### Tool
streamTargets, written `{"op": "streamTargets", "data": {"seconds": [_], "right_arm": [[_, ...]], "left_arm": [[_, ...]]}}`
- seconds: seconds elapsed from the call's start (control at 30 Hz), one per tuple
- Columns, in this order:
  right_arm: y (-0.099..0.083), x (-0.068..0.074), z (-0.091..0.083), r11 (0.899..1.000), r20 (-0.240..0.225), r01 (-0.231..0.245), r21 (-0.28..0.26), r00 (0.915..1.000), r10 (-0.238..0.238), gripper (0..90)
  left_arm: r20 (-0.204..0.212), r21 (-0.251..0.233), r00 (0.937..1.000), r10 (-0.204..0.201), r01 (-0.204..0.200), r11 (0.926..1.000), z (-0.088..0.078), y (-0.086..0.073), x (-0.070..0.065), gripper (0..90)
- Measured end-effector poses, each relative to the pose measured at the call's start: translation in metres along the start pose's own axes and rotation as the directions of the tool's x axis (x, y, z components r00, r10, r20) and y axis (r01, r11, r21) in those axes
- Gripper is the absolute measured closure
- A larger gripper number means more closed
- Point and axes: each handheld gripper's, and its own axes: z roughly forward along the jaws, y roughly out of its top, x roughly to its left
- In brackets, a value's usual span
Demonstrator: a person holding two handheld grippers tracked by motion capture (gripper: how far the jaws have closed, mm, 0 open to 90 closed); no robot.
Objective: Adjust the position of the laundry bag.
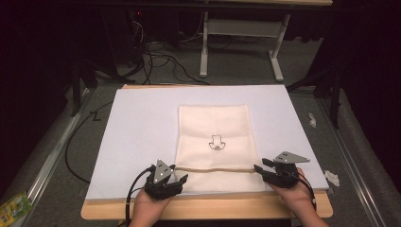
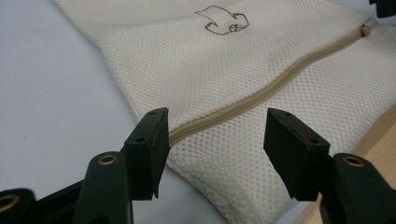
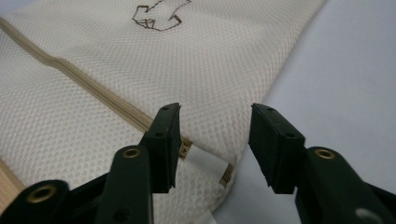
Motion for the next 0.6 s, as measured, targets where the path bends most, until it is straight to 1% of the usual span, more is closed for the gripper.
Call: {"op": "streamTargets", "data": {"seconds": [0.03,0.13,0.17,0.2,0.27,0.33,0.37,0.5,0.53,0.57,0.6], "right_arm": [[-0.0026,-0.0016,-0.0005,1.0,-0.002,-0.024,0.006,0.9997,0.024,54.0],[-0.0039,-0.0053,-0.0027,0.999,-0.008,-0.041,0.01,0.9991,0.041,56.8],[-0.0041,-0.0068,-0.0029,0.999,-0.011,-0.04,0.012,0.9991,0.04,57.3],[-0.0051,-0.0086,-0.0029,0.998,-0.022,-0.06,0.023,0.9979,0.06,58.6],[-0.0057,-0.0094,-0.0026,0.998,-0.025,-0.062,0.03,0.9977,0.063,59.2],[-0.007,-0.01,-0.0014,0.997,-0.038,-0.071,0.044,0.9966,0.073,60.7],[-0.0079,-0.0099,0.0006,0.996,-0.035,-0.064,0.06,0.9972,0.066,61.6],[-0.0086,-0.0101,0.003,0.995,-0.026,-0.07,0.078,0.9971,0.072,61.8],[-0.0097,-0.011,0.0049,0.994,-0.037,-0.065,0.09,0.997,0.069,61.5],[-0.0097,-0.011,0.0049,0.994,-0.037,-0.065,0.09,0.997,0.069,61.5],[-0.0106,-0.0103,0.0063,0.992,-0.041,-0.071,0.101,0.9963,0.075,61.0]], "left_arm": [[-0.006,0.0,1.0,-0.006,0.006,1.0,0.0006,-0.0001,0.0017,40.0],[-0.024,0.002,0.9996,-0.013,0.013,0.9999,0.0006,-0.0007,0.006,39.4],[-0.023,0.001,0.9996,-0.019,0.019,0.9998,0.0,-0.001,0.0074,39.4],[-0.022,-0.004,0.9994,-0.027,0.027,0.9996,-0.0012,-0.0015,0.0091,39.4],[-0.023,-0.005,0.9994,-0.026,0.025,0.9997,-0.0015,-0.0015,0.0097,39.4],[-0.026,-0.006,0.9994,-0.024,0.023,0.9997,-0.0019,-0.0015,0.0104,39.2],[-0.026,-0.008,0.9993,-0.025,0.025,0.9997,-0.0017,-0.0014,0.0106,39.0],[-0.02,-0.01,0.9995,-0.024,0.024,0.9997,-0.0019,-0.0015,0.0101,38.8],[-0.02,-0.01,0.9995,-0.023,0.023,0.9997,-0.0019,-0.0015,0.0097,38.8],[-0.018,-0.01,0.9996,-0.021,0.021,0.9997,-0.002,-0.0015,0.0094,38.8],[-0.017,-0.009,0.9997,-0.02,0.019,0.9998,-0.0018,-0.0013,0.0091,38.8]]}}
